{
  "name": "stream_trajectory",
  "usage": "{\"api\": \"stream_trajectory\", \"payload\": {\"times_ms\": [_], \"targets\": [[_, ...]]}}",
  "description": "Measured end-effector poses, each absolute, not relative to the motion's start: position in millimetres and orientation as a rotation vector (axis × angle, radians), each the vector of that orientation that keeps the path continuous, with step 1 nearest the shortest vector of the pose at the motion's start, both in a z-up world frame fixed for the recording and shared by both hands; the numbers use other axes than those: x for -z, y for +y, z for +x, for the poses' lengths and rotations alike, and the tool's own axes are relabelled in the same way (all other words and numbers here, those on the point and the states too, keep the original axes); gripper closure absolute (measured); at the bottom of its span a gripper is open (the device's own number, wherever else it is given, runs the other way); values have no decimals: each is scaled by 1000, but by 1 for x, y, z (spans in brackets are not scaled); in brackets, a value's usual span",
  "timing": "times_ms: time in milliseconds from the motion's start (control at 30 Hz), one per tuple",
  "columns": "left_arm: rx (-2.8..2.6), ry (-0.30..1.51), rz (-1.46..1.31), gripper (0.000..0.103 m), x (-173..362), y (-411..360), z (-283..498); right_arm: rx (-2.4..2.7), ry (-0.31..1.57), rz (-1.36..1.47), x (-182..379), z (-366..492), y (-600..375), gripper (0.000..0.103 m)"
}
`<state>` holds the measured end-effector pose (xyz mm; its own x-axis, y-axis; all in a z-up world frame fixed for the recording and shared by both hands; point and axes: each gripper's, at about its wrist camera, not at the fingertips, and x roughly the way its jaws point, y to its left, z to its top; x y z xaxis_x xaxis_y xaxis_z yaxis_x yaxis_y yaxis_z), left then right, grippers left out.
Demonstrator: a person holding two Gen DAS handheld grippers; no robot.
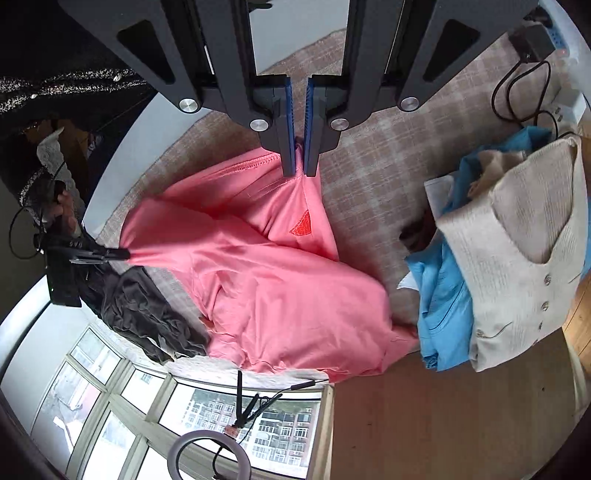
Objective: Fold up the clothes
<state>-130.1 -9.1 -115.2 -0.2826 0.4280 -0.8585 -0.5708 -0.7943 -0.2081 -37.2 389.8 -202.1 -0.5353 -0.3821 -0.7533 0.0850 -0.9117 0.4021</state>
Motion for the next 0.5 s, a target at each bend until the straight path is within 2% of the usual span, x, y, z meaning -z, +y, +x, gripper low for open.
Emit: {"api": "stream_trajectory", "payload": {"times_ms": [100,167,233,267,333,367,433,467,500], "targets": [[-2103,214,-1403,99,138,-9,-135,2627,-861,1242,194,-32,441,100],[-2096,259,-1460,99,159,-5,-140,2718,-859,1418,205,-40,454,98],[-2083,268,-1498,99,173,-6,-142,2721,-780,1573,215,-41,455,97],[-2075,263,-1512,99,179,-8,-142,2714,-776,1551,215,-33,456,97],[-2068,250,-1527,99,184,-11,-142,2688,-644,1516,213,-20,441,95],[-2066,244,-1529,99,184,-13,-141,2673,-578,1499,212,-13,433,92],[-2063,247,-1527,99,184,-12,-142,2624,-423,1523,217,-8,409,72],[-2062,253,-1525,99,183,-11,-142,2606,-365,1515,220,-8,398,56],[-2062,258,-1524,99,183,-10,-143,2588,-308,1506,223,-9,388,52]]}}
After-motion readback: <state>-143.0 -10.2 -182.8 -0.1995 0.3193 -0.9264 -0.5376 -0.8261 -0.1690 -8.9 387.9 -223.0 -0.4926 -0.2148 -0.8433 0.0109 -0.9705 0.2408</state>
